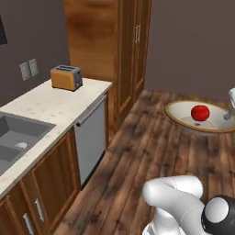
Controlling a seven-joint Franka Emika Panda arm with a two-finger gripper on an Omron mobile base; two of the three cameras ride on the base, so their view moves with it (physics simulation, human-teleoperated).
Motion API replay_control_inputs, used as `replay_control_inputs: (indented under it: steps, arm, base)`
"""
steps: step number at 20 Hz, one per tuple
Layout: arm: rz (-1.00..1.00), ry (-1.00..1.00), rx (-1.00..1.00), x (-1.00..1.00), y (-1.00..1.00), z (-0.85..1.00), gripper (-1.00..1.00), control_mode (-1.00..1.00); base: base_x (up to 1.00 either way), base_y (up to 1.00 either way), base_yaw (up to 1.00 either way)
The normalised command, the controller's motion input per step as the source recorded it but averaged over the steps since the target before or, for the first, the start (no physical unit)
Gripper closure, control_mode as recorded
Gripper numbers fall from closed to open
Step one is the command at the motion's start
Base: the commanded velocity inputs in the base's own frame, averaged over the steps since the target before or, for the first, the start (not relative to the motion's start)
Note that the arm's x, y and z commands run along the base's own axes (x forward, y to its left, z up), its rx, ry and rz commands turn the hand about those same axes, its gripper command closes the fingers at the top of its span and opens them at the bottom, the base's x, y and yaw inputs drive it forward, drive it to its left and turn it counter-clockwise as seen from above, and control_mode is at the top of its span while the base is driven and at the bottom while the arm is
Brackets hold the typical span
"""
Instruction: Pick the tomato from the cabinet and place it in the bowl. Then pick the bowl and place it in the sink. Then turn on the sink facuet.
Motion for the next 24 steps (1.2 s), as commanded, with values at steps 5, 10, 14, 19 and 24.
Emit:
replay_control_inputs:
  steps: [5,10,14,19,24]
  arm:
    - [0.00,0.00,0.00,0.00,0.00,0.00,1.00,1.00]
    - [0.00,0.00,0.00,0.00,0.00,0.00,1.00,1.00]
    - [0.00,0.00,0.00,0.00,0.00,0.00,1.00,1.00]
    - [0.00,0.00,0.00,0.00,0.00,0.00,1.00,1.00]
    - [0.00,0.00,0.00,0.00,0.00,0.00,1.00,1.00]
  base:
    - [0.42,0.05,0.77]
    - [0.52,0.03,0.76]
    - [0.69,-0.01,0.68]
    - [0.72,-0.17,0.43]
    - [0.53,-0.40,0.30]
